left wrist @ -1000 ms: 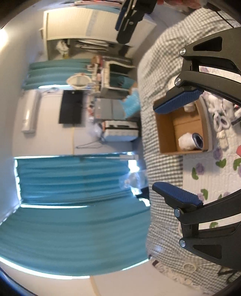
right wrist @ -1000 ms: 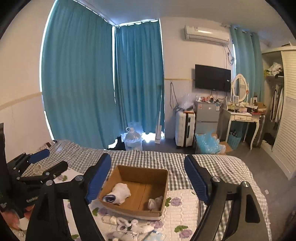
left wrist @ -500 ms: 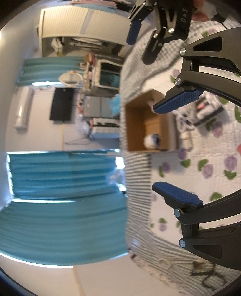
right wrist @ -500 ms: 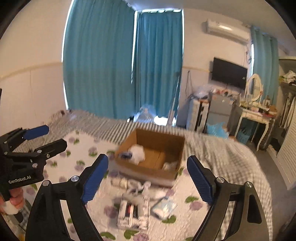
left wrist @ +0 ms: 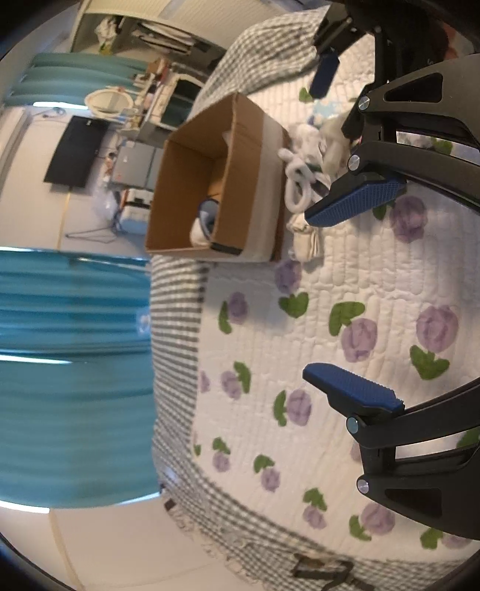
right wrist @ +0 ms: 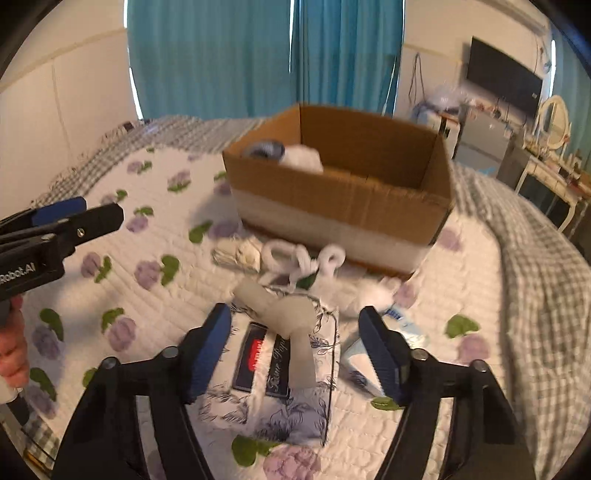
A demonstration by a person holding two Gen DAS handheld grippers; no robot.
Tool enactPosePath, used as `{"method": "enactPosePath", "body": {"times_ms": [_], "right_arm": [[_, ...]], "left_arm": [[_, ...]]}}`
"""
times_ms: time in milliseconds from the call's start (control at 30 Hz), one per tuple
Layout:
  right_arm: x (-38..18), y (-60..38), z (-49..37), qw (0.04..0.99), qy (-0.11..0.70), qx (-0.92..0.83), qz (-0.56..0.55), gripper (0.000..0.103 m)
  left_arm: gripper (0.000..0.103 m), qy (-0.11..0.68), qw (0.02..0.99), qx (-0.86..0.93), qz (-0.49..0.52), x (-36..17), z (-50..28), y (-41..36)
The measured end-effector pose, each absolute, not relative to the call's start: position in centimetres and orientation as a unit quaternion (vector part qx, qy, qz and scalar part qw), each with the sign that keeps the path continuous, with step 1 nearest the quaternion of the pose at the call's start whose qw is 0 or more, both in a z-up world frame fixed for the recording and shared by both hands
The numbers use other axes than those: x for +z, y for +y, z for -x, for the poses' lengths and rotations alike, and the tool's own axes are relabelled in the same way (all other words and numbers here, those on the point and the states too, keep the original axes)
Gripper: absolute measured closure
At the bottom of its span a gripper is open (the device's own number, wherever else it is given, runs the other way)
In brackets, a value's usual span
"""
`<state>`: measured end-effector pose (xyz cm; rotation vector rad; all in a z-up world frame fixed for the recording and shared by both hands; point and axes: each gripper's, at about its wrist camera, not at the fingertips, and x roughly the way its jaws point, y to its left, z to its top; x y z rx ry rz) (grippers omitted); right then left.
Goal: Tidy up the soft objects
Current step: 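Move both tools back toward the remaining items on the bed, then grasp the floral tissue pack with the left tool while the right grasps the white toy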
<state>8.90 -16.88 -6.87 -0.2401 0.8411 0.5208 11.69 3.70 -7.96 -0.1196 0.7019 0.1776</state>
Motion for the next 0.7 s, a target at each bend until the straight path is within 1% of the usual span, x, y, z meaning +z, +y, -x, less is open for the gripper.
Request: {"method": "enactPosePath", "body": {"times_ms": [67, 133, 167, 400, 567, 700], "right_arm": [[-7.9, -16.8, -9.8, 0.869, 0.411, 0.251, 0.114, 0.045], [-8.6, -16.6, -10.4, 0.863, 0.419, 0.261, 0.111, 0.06], [-8.8, -16.6, -10.6, 0.859, 0.421, 0.271, 0.104, 0.069], [-6.8, -17.7, -9.8, 0.872, 0.394, 0.277, 0.089, 0.07], [-3.9, -20.4, -9.3, 0.89, 0.369, 0.254, 0.081, 0.07], [-2.9, -22.5, -8.8, 0.897, 0.364, 0.232, 0.092, 0.07]], "left_arm": [[0.026, 0.348, 0.932, 0.088, 0.051, -8.7, -12.4, 3.5], [0.026, 0.351, 0.931, 0.086, 0.045, -9.3, -12.7, 3.4], [0.026, 0.355, 0.93, 0.084, 0.043, -9.6, -13.0, 3.3], [0.026, 0.371, 0.925, 0.069, 0.047, -9.8, -13.4, 1.4], [0.026, 0.378, 0.923, 0.04, 0.051, -8.8, -12.6, -2.1], [0.026, 0.399, 0.915, 0.024, 0.061, -8.9, -12.0, -5.6]]}}
